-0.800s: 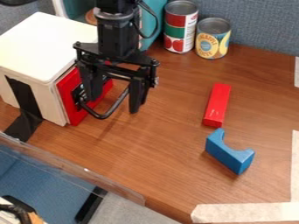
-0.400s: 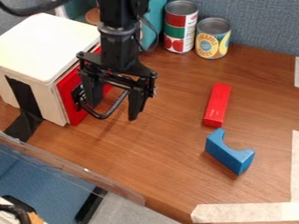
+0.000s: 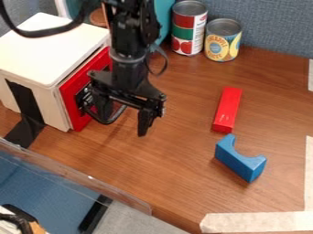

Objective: Open the drawer

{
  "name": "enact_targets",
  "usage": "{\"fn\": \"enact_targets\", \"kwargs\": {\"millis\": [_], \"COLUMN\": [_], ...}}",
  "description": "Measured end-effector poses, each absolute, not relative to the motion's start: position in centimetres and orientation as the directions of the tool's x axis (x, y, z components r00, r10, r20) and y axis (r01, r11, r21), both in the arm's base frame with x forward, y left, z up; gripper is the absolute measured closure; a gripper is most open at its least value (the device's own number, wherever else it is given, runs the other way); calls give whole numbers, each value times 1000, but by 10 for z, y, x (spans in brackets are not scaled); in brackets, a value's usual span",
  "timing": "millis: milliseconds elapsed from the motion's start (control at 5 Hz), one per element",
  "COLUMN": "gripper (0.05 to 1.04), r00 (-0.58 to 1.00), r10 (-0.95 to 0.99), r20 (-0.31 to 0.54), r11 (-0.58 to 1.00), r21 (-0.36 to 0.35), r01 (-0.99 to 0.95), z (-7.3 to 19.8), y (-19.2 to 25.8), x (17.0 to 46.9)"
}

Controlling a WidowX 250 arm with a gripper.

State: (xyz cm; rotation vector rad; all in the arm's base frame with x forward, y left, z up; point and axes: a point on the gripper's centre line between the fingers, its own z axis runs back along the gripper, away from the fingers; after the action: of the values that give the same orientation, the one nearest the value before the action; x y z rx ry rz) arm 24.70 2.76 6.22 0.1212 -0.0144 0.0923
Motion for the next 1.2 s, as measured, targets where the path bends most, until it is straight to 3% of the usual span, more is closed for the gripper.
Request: {"fn": "enact_targets", "kwargs": {"millis": [400, 600, 1200], "gripper": [83, 83, 83], "r00": [986, 972, 969], "r10": [-65, -77, -23], "r20": [151, 223, 245], "r11": [983, 981, 972], "r21": [181, 191, 232], "r01": [37, 34, -35], "z": [51, 60, 60], "y": [0, 4, 21], "x": [271, 276, 286]}}
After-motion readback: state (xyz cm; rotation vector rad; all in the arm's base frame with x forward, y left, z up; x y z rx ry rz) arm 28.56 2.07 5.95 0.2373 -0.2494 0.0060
